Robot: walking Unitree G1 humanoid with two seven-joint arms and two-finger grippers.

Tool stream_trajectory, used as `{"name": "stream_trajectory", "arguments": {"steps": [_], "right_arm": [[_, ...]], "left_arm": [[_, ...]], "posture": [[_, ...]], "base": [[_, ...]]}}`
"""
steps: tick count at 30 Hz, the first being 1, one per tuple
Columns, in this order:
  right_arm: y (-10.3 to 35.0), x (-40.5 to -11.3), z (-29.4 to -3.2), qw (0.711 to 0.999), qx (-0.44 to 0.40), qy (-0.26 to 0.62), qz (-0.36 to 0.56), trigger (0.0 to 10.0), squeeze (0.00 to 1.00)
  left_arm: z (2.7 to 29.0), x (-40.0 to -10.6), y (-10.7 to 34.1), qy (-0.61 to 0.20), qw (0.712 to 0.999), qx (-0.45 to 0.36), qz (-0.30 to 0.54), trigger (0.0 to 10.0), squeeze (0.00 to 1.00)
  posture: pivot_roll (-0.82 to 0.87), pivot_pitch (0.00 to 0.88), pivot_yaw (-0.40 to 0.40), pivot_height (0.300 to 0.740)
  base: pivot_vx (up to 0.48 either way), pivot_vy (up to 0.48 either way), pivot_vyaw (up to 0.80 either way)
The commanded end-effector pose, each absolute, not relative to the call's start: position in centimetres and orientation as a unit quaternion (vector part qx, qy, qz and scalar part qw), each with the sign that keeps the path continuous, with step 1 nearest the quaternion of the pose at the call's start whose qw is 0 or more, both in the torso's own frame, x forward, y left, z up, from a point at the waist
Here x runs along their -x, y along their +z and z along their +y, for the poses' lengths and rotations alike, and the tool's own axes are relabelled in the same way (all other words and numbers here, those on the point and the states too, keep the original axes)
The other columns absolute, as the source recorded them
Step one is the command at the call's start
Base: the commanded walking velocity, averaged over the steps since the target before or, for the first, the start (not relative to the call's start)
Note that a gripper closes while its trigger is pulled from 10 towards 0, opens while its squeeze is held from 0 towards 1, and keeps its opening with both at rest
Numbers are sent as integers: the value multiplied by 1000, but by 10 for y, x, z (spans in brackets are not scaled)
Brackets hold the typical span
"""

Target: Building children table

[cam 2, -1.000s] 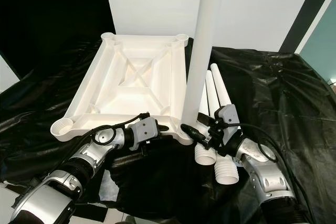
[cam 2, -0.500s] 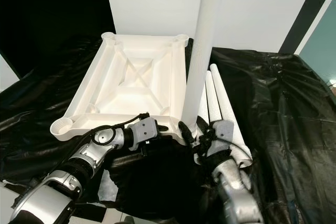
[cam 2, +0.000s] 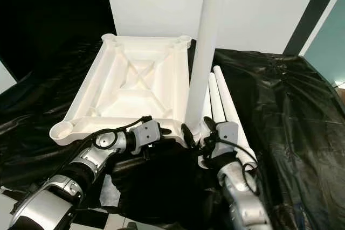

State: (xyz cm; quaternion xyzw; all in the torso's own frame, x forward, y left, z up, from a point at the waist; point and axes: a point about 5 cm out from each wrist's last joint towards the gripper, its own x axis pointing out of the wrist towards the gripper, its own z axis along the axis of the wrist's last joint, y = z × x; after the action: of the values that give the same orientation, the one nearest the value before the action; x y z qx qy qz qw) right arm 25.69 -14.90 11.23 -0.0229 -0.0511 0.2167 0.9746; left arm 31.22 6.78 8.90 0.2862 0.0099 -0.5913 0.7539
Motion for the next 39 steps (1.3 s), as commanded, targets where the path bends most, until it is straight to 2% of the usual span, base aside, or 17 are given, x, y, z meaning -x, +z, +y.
{"name": "stream_trajectory", "arguments": {"steps": [1,9,10,16,26,27,28,30,31,32,35,39], "right_arm": [[104,-260,-175,979,38,199,-18,10000,0],[112,-266,-184,953,69,296,-3,10000,0],[113,-267,-185,945,73,318,4,0,0],[112,-264,-186,928,70,365,25,0,0],[103,-261,-187,926,43,374,43,0,0],[99,-258,-185,931,25,361,48,0,0],[95,-256,-179,955,12,295,26,0,0],[95,-256,-179,955,12,295,26,0,0],[92,-246,-169,987,1,160,-18,0,0],[92,-246,-169,987,1,160,-18,0,0],[88,-240,-170,998,10,58,-31,0,0],[89,-241,-171,998,11,56,-30,0,0]], "left_arm": [[82,-302,65,-600,741,-295,65,10000,0],[76,-300,64,-604,739,-291,63,10000,0],[75,-300,64,-605,739,-290,62,10000,0],[74,-298,63,-614,733,-286,65,10000,0],[77,-297,62,-615,730,-289,68,10000,0],[78,-297,62,-615,730,-291,68,10000,0],[78,-298,63,-615,730,-292,68,10000,0],[78,-298,63,-615,730,-292,68,10000,0],[79,-299,64,-613,730,-294,67,10000,0],[79,-299,64,-613,730,-294,67,10000,0],[80,-298,64,-615,729,-294,67,10000,0],[82,-296,62,-617,726,-295,70,10000,0]], "posture": [[204,0,-33,740],[198,0,-41,740],[199,0,-42,740],[202,0,-44,740],[205,0,-38,740],[207,0,-38,740],[211,0,-41,740],[211,0,-41,740],[217,0,-36,740],[217,0,-36,740],[221,0,-29,740],[222,0,-26,740]], "base": [[0,0,0],[0,0,0],[0,0,0],[0,0,0],[0,0,0],[0,0,0],[0,0,0],[0,0,0],[0,0,0],[0,0,0],[0,0,0],[0,0,0]]}}
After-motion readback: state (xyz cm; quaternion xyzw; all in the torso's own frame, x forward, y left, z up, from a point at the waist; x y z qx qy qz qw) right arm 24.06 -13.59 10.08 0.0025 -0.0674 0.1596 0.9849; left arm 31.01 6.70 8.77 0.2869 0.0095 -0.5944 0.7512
